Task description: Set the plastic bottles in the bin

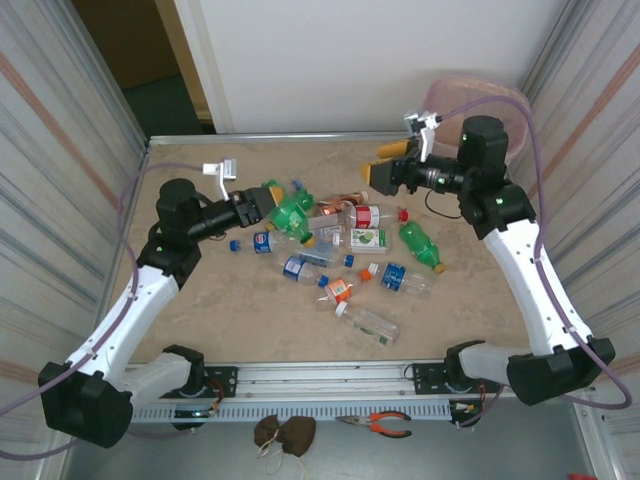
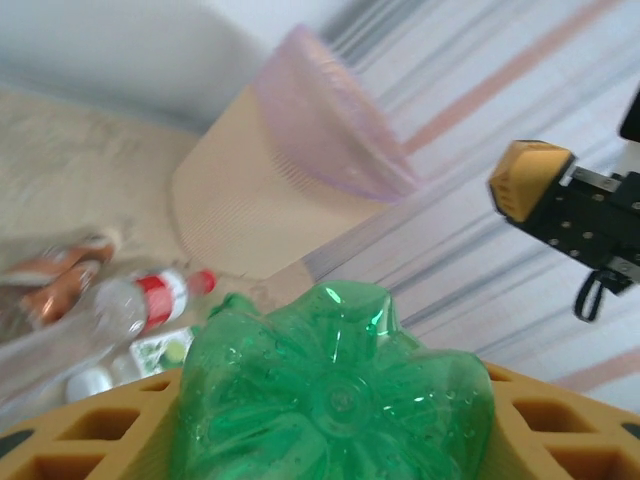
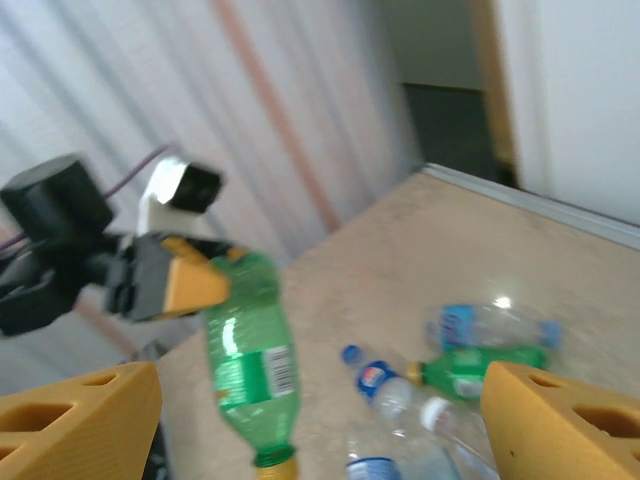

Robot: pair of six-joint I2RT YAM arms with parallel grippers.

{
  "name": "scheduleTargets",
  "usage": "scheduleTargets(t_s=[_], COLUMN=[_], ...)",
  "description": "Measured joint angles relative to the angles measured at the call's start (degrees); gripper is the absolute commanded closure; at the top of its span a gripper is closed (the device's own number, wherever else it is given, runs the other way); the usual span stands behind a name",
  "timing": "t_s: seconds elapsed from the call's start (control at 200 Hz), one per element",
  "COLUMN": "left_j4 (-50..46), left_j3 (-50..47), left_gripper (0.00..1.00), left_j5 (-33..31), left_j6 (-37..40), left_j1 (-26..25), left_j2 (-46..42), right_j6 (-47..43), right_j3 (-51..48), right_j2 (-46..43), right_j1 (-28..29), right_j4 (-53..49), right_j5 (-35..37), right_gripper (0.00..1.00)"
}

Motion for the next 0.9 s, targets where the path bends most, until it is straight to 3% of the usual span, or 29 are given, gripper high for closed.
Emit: scheduleTargets(t_s=[0.261,0.531,0.726,0.902], left_j4=[6.16,6.95,5.57,3.3], left_j3=[6.86,13.97,17.57,18.73], left_gripper=[0.65,0.64,0.63,0.62], left_j5=[8.11,14.01,15.91,16.5], left_j6=[10.27,18.88,22.21,23.76], left_j1=[-6.64,-12.35,-14.84,-15.28], left_j2=[1.49,2.6,4.15,4.76], right_j6=[-8.46,-14.05,-17.81,-20.28], right_j3=[-0.7,-0.68,-0.37,-0.35], right_j2=[-2.08,-2.38,-2.14,-2.1], right_j1=[11.69,16.33,17.44,18.12], right_j4=[0.59,-1.57,-4.33,-5.64], right_j5=[-4.76,-5.07,-6.93,-8.28], right_gripper=[0.09,0.08,0.13,0.25])
